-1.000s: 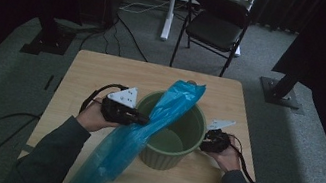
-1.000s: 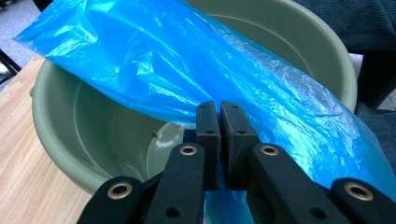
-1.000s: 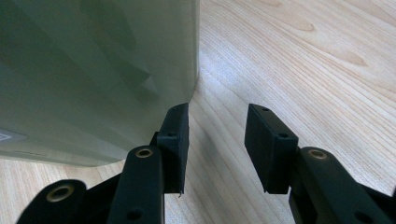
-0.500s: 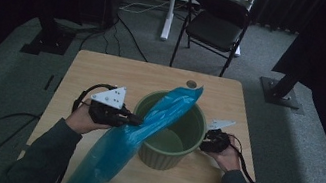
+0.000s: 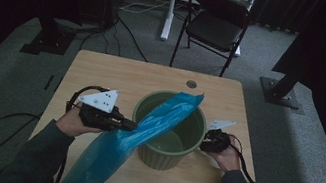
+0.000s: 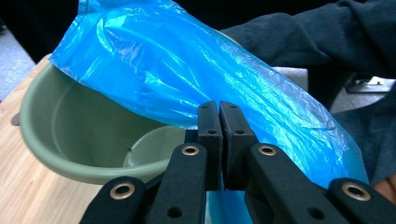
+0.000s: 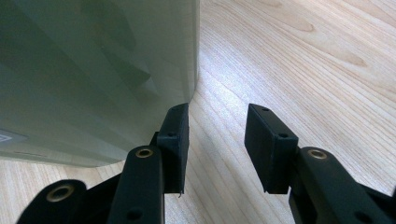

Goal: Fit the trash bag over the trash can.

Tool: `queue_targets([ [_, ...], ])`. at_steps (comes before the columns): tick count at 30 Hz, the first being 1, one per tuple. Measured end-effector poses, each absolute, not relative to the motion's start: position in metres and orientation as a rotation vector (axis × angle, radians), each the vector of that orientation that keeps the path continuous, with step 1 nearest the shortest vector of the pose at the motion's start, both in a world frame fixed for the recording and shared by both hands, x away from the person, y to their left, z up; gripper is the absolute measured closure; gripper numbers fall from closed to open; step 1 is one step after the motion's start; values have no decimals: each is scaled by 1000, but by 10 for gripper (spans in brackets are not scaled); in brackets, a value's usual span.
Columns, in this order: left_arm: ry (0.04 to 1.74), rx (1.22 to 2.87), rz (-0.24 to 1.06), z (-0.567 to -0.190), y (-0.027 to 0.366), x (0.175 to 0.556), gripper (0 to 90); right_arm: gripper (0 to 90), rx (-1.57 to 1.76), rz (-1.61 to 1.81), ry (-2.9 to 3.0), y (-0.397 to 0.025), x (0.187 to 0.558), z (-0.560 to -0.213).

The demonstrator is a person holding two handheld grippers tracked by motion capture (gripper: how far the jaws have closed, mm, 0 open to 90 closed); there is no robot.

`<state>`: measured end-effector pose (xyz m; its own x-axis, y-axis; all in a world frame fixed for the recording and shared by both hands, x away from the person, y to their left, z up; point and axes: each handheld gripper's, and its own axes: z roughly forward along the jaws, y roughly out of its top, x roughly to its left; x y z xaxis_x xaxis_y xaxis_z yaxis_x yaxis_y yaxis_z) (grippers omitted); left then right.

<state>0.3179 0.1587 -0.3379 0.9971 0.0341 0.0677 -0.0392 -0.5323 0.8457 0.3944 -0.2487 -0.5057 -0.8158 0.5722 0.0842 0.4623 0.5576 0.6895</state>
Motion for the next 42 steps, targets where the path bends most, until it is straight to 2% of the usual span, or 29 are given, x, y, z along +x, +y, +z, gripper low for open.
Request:
queue_targets([
  [12,-20,2166,69,-339,168,312,873,593,880,1098,2640,-248,395,-506],
  [21,134,2193,100,-346,160,341,871,594,884,1103,2637,-248,394,-506],
  [42,269,2244,165,-349,119,377,877,593,889,1111,2629,-251,394,-504],
])
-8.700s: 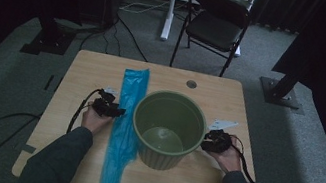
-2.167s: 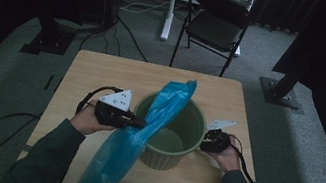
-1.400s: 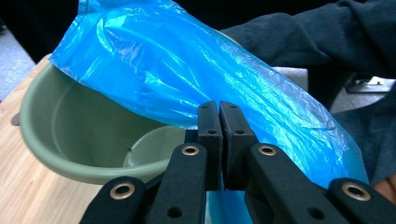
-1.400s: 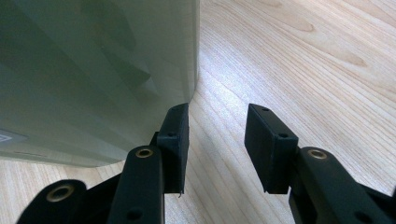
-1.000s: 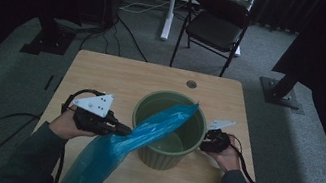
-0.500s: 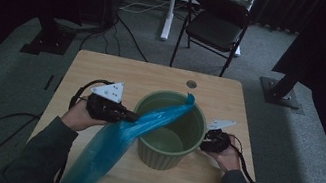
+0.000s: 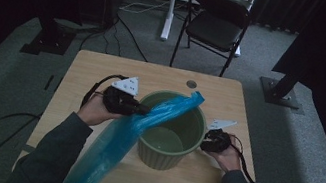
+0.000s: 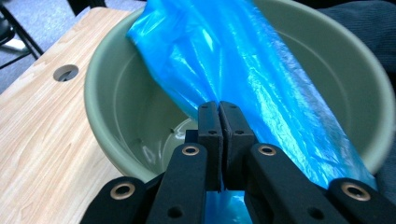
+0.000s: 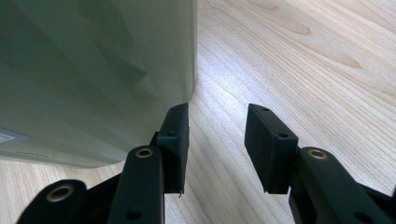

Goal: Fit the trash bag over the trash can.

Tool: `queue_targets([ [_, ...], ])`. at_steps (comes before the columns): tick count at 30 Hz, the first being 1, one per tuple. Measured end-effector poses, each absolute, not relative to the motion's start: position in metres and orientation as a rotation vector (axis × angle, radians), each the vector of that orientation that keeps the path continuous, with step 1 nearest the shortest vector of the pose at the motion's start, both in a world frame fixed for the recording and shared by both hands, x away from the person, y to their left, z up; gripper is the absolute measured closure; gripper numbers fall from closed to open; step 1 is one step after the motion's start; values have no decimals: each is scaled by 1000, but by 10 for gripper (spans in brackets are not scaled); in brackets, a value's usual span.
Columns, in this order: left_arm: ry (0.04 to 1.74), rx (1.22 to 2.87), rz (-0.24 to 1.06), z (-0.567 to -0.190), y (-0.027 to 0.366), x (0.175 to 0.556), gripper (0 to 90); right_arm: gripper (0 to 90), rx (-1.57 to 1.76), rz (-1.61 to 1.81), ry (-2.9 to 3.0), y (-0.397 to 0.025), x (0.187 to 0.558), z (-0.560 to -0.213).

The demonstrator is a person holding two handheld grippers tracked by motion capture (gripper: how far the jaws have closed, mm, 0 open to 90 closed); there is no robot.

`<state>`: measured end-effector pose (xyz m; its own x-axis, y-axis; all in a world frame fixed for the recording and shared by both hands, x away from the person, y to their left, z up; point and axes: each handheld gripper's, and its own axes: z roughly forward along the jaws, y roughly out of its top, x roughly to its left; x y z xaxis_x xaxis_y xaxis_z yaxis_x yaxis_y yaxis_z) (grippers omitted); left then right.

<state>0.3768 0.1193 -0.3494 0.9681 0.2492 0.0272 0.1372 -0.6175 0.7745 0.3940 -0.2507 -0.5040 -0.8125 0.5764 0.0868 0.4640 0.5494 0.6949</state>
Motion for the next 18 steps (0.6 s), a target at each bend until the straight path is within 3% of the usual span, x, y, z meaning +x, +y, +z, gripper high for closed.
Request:
queue_targets([
  [9,248,2261,174,-350,125,371,878,594,890,1118,2622,-253,394,-503],
  [18,177,2257,138,-349,155,348,877,594,880,1111,2629,-250,394,-504],
])
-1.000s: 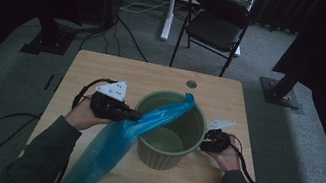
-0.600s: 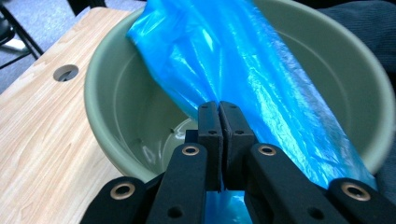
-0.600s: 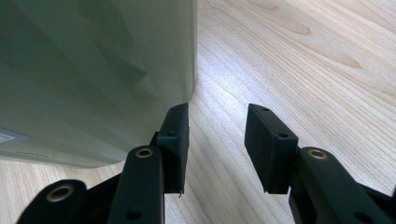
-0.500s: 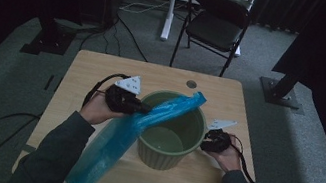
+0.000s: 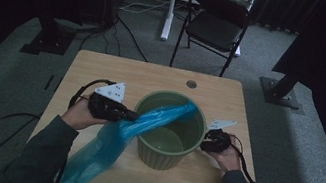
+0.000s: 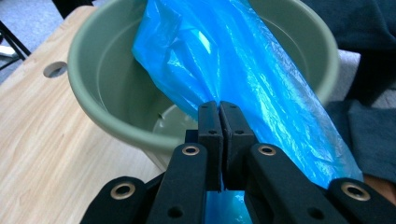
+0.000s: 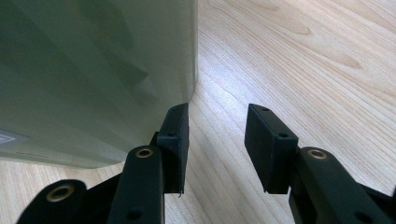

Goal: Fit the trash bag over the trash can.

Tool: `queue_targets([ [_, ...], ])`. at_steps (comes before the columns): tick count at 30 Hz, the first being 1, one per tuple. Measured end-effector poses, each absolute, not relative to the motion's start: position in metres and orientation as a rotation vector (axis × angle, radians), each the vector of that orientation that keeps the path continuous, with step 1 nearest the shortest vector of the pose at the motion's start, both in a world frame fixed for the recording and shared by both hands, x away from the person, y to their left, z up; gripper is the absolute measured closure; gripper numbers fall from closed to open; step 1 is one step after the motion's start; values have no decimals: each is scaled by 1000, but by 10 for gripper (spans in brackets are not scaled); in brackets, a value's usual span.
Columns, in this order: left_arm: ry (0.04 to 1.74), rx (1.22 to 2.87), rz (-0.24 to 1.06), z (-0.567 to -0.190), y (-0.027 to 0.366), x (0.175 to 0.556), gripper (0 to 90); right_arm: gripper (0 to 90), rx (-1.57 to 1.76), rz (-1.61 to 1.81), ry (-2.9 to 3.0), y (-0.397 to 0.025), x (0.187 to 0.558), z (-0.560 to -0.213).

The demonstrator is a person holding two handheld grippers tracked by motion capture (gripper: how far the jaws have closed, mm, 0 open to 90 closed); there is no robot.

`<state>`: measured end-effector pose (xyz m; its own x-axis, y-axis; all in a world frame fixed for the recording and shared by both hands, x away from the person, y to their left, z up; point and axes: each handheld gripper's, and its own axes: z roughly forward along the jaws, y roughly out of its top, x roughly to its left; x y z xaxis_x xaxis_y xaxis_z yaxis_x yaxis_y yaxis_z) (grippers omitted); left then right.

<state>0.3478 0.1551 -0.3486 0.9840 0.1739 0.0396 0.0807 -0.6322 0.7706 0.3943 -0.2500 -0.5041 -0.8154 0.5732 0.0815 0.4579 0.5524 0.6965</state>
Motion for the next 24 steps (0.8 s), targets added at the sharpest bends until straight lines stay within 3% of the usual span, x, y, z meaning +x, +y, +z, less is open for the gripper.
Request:
queue_targets([
  [18,147,2308,109,-347,148,348,870,598,894,1144,2585,-255,393,-498],
  [24,161,2292,116,-345,147,351,875,683,918,1190,2520,-264,392,-481],
])
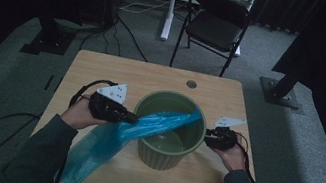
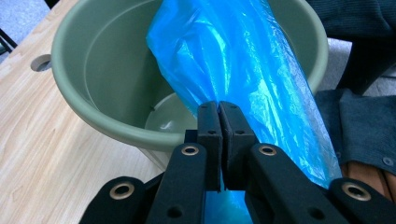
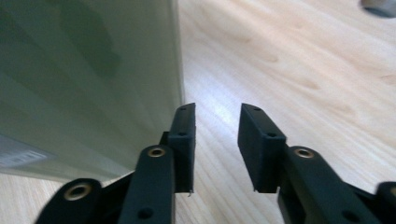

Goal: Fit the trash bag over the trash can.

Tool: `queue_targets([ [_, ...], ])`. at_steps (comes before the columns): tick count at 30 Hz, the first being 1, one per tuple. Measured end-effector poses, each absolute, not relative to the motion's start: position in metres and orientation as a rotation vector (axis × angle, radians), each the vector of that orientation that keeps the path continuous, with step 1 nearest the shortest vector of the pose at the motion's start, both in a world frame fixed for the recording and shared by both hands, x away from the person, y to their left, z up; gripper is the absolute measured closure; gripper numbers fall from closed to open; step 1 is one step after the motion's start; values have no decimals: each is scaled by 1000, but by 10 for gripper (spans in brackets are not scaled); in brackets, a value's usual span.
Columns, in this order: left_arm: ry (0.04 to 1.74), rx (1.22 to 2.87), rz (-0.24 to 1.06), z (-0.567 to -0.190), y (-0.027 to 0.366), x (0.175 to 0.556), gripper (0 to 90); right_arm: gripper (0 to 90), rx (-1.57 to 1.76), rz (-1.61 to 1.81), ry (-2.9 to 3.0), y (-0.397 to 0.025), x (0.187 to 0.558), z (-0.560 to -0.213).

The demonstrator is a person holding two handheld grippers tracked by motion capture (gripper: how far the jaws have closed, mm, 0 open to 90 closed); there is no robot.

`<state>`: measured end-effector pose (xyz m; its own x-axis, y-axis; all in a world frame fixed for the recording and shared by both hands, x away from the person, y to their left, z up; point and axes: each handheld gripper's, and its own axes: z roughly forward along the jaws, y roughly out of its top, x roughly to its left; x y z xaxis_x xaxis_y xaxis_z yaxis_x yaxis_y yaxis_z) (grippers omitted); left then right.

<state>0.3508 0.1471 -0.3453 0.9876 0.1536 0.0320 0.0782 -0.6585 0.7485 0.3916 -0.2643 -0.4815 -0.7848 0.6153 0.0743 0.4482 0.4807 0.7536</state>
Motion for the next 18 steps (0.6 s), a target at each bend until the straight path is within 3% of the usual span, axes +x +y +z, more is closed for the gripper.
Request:
queue_targets([
  [18,173,2271,126,-341,141,358,890,827,898,1356,2339,-280,380,-403],
])
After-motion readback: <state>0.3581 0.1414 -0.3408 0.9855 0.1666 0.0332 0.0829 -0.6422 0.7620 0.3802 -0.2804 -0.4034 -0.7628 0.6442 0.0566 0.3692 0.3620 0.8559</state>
